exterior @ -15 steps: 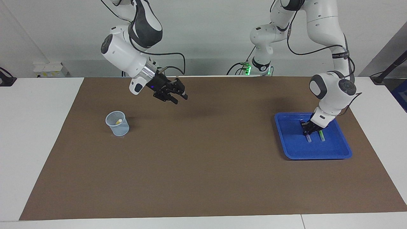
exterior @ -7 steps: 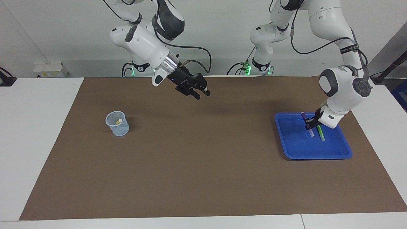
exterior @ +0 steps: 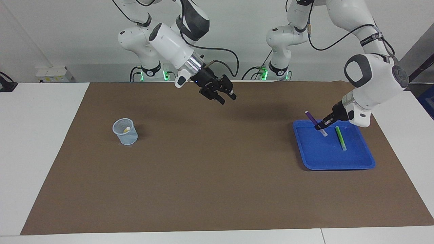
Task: Transfer and insert pens with both arms
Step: 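Lift the purple pen toward the right gripper while the right gripper approaches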
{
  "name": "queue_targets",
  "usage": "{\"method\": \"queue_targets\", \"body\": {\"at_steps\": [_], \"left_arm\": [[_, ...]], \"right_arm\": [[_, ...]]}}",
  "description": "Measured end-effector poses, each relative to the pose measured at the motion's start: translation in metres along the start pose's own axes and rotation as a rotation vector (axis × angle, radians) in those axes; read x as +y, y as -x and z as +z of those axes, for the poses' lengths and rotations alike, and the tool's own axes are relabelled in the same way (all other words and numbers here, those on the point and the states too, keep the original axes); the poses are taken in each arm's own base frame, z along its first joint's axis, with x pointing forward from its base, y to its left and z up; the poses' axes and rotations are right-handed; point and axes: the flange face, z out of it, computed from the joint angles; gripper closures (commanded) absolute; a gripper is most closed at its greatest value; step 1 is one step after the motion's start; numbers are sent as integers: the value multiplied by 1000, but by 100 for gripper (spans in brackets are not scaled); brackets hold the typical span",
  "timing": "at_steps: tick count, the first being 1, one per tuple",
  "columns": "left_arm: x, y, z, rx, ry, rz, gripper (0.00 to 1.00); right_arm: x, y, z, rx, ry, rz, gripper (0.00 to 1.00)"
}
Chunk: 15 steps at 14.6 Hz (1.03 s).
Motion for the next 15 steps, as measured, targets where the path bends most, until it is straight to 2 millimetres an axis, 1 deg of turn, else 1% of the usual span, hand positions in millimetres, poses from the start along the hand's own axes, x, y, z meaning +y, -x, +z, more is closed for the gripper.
{"method": "queue_targets", "body": {"at_steps": [2,3,6,9,10,12,14,15], "left_arm": [[11,23,-14,-42,43,-131,100],[18,35,-19,-56,58,-196,100],[37,62,-31,-111,118,-378,100],[43,85,-45,-178,178,-523,100],[44,95,-49,-192,186,-554,100],[48,117,-51,-213,188,-608,100],[55,139,-51,-224,180,-642,100],[58,147,-50,-229,174,-653,100]], "right_arm": [[-2,1,5,2,-7,7,32],[-7,1,7,0,-26,20,32],[-29,6,17,31,-78,65,32],[-53,25,34,13,-102,73,32],[-59,31,37,5,-107,67,28],[-71,38,39,-4,-123,52,28],[-94,47,39,-15,-156,32,28],[-101,51,41,-20,-165,24,28]]}}
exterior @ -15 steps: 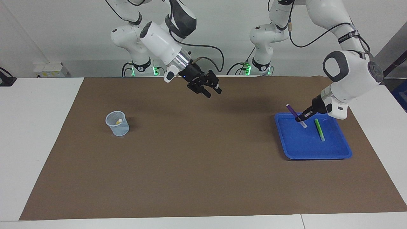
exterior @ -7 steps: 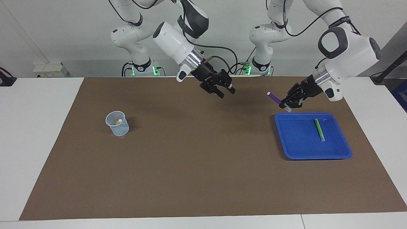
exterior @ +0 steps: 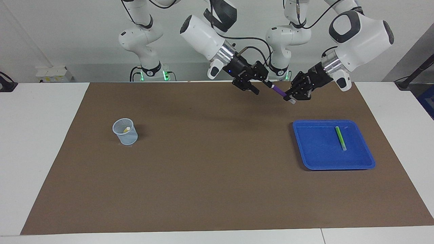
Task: Transfer and insert pens with both arms
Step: 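Lift the purple pen toward the right gripper while the right gripper approaches, then grasp the purple pen's free end with the right gripper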
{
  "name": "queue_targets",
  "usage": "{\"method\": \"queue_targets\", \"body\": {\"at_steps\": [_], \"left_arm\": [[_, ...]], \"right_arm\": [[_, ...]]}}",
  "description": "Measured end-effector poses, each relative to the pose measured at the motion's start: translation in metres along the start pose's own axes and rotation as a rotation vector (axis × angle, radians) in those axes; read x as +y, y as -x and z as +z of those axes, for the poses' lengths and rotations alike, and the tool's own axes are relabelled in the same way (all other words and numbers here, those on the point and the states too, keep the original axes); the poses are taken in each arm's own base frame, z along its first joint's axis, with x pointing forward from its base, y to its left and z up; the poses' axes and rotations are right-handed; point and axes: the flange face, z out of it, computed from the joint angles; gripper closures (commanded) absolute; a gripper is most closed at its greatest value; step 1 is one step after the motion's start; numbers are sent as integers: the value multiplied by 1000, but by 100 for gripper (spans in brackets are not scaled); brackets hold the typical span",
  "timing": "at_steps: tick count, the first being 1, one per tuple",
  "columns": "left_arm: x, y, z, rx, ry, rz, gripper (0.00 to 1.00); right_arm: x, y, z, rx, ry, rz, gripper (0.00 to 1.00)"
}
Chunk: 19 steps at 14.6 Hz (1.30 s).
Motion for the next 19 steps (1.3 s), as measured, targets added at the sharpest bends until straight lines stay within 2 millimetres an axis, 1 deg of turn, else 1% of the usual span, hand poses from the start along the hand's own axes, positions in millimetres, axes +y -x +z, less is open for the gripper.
{"method": "queue_targets", "body": {"at_steps": [3,4,5,7,9,11,12,13,14,15,19], "left_arm": [[-6,13,5,-19,-6,-37,100],[-7,15,5,-22,-5,-45,100],[-7,16,5,-24,-4,-49,100],[-8,17,5,-25,-3,-57,100],[-8,18,4,-26,-1,-61,100],[-9,19,3,-26,0,-62,100],[-9,19,3,-26,1,-62,100],[-10,20,2,-26,2,-62,100],[-11,20,1,-25,3,-61,100],[-11,21,1,-25,4,-61,100],[-12,20,2,-25,2,-64,100]], "right_arm": [[-5,4,7,-8,-4,-7,29],[-4,9,11,-16,1,-14,29],[-4,15,16,-22,6,-24,31],[-2,20,22,-27,19,-40,44],[0,19,24,-26,22,-40,57],[0,19,24,-25,23,-41,64],[0,18,24,-24,25,-45,70],[0,18,24,-22,27,-50,81],[0,18,24,-22,28,-52,97],[0,18,24,-22,28,-53,100],[0,18,24,-21,30,-56,100]]}}
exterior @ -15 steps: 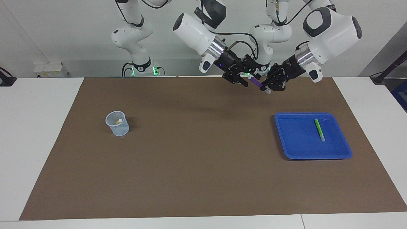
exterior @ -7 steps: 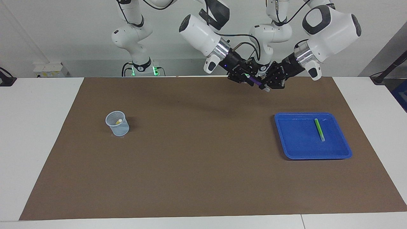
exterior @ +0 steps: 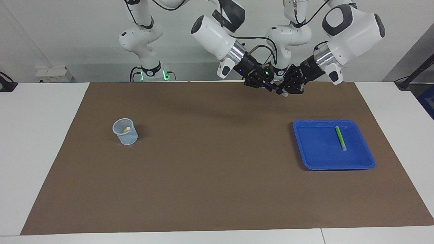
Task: Transfer and insert pens with both arms
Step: 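Grasp the purple pen's free end with the right gripper, then open the left gripper while the right gripper pulls the pen away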
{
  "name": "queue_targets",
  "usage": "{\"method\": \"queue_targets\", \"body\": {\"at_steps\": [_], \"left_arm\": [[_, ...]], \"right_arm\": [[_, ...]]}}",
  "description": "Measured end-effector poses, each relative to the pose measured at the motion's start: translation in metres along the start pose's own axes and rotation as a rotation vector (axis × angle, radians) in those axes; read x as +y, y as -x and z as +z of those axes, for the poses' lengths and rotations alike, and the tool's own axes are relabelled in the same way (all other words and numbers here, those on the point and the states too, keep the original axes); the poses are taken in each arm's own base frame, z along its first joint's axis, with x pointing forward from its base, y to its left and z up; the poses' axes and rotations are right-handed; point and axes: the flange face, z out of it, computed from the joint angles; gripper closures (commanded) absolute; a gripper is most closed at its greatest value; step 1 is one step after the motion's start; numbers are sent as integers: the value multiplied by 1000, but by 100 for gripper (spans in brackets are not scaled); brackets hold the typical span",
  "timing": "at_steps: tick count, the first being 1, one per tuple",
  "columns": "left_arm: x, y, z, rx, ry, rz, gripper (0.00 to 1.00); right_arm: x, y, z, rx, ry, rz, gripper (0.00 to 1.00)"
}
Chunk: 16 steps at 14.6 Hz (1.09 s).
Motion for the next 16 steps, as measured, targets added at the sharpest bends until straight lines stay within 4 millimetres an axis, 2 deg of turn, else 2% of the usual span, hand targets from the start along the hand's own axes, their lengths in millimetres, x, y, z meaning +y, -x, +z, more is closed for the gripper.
{"method": "queue_targets", "body": {"at_steps": [3,4,5,6,9,12,14,16], "left_arm": [[0,0,0,0,0,-1,100],[0,0,0,0,0,-1,71],[0,0,0,0,1,-1,56],[0,0,0,-1,2,0,52],[-2,1,-6,-2,12,-3,52],[-3,2,-8,-2,17,24,53],[-5,-4,-10,13,11,178,53],[-13,-25,-13,73,-51,406,55]], "right_arm": [[0,0,0,0,0,0,100],[0,0,0,0,0,0,100],[0,0,0,0,0,0,100],[1,-1,0,1,1,1,100],[14,-5,5,-1,26,8,100],[44,-18,8,-48,93,-63,100],[67,-37,-2,-104,146,-114,100],[93,-56,-18,-152,221,-167,100]]}}
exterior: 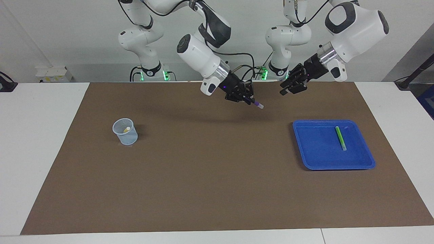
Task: Transfer and insert pens with both arms
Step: 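Open the left gripper while the right gripper pulls the pen away, then lower the purple pen into the white cup with the right gripper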
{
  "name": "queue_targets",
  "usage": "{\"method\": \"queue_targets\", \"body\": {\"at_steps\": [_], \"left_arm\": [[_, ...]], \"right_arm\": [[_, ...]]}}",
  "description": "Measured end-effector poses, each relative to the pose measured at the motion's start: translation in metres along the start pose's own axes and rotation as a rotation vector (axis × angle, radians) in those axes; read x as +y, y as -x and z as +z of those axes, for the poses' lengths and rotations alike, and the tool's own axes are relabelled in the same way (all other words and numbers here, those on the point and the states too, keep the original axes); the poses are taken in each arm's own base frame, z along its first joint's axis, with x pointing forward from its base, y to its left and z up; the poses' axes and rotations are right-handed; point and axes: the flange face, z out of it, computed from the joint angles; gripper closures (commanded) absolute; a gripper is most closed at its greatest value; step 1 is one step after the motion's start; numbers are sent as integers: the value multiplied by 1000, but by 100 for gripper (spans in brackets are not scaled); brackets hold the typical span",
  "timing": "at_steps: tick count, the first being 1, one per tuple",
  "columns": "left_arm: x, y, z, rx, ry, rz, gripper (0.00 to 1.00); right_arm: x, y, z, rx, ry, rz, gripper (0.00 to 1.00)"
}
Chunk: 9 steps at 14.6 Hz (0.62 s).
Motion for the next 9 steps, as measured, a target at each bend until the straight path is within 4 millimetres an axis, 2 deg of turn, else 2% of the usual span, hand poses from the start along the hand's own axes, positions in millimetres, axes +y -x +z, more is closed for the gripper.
{"method": "queue_targets", "body": {"at_steps": [5,7,9], "left_arm": [[-39,-45,-21,111,-183,523,55],[-47,-57,-27,146,-259,674,55],[-56,-70,-35,172,-324,797,55]], "right_arm": [[63,-21,-37,-147,229,-229,100],[88,-25,-53,-226,353,-345,100],[108,-30,-78,-281,440,-435,100]]}}
